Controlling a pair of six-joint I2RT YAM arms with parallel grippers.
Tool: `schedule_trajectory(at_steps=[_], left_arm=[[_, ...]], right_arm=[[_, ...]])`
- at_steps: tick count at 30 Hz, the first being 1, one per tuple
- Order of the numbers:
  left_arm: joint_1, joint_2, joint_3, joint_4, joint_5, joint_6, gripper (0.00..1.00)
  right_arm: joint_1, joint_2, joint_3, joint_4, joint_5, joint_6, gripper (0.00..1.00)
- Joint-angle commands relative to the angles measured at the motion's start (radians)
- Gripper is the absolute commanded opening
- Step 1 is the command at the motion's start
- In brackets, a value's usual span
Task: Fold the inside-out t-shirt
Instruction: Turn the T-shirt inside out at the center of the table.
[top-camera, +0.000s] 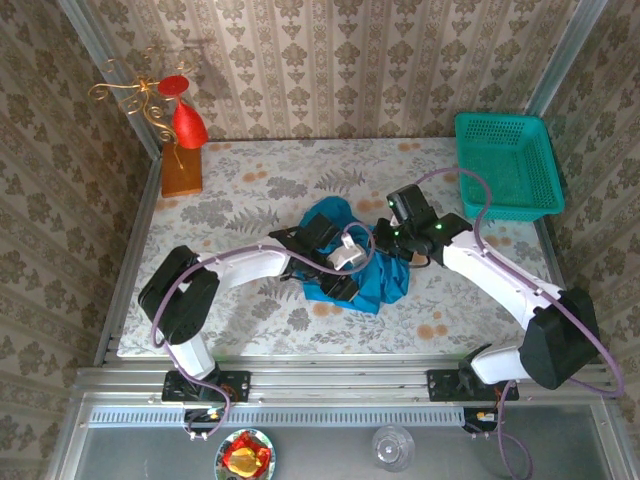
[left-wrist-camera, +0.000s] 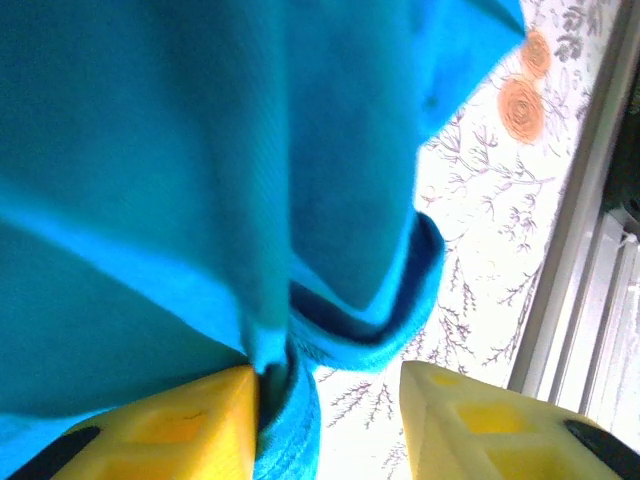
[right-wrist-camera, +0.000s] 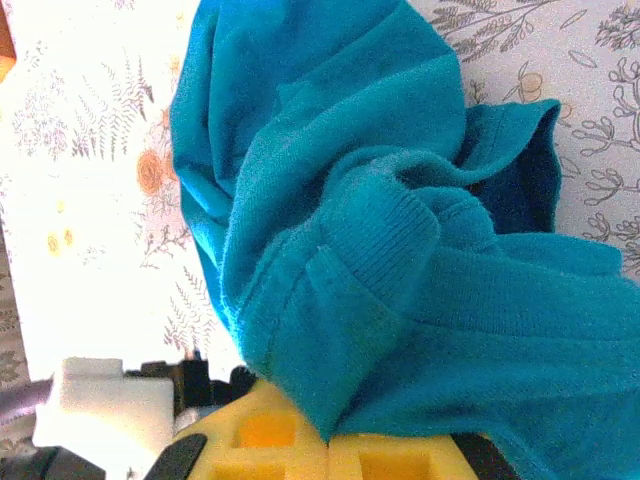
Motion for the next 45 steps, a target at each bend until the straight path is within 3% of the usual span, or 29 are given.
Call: schedule_trajectory(at_steps=[1,12,16,22,26,31,37,41,45], left_arm=[[-0.006,0.005,-0.020,-0.031,0.044,0.045,0.41],[-0.014,-0.001,-0.019,-0.036,0.052,0.057,0.29],[-0.024,0.005,-0.002,-0.061,0.037,0.064,0.19],[-0.046,-0.039,0.008,-0.084,-0.093,0.079,0.02],[-0.040,-0.175,-0.023,-0.078,-0.207,0.124,0.00],[0.070,-0.367,-0.040,-0.051,-0.263,0.154,0.00],[0.275,-0.556,-0.066,0.130,-0.315,0.127,0.00],[0.383,-0.551,-0.057,0.224,-0.279,0.087,0.00],[0.408,-0.482,-0.031,0.241,-0.245,0.065,0.00]], right_arm=[[-0.012,-0.034,0.022,0.025,-0.021,-0.013,0.00],[-0.021,-0.060,0.012,0.021,-0.018,-0.012,0.00],[-0.027,-0.064,0.017,0.013,-0.017,-0.013,0.00],[-0.040,-0.071,0.047,0.008,-0.010,-0.023,0.00],[-0.099,-0.107,0.079,-0.057,0.003,-0.054,0.00],[-0.218,-0.170,0.128,-0.140,-0.001,-0.105,0.00],[-0.320,-0.269,0.144,-0.222,-0.011,-0.135,0.00],[-0.324,-0.303,0.097,-0.207,-0.059,-0.096,0.00],[-0.288,-0.323,-0.026,-0.115,-0.157,-0.020,0.00]])
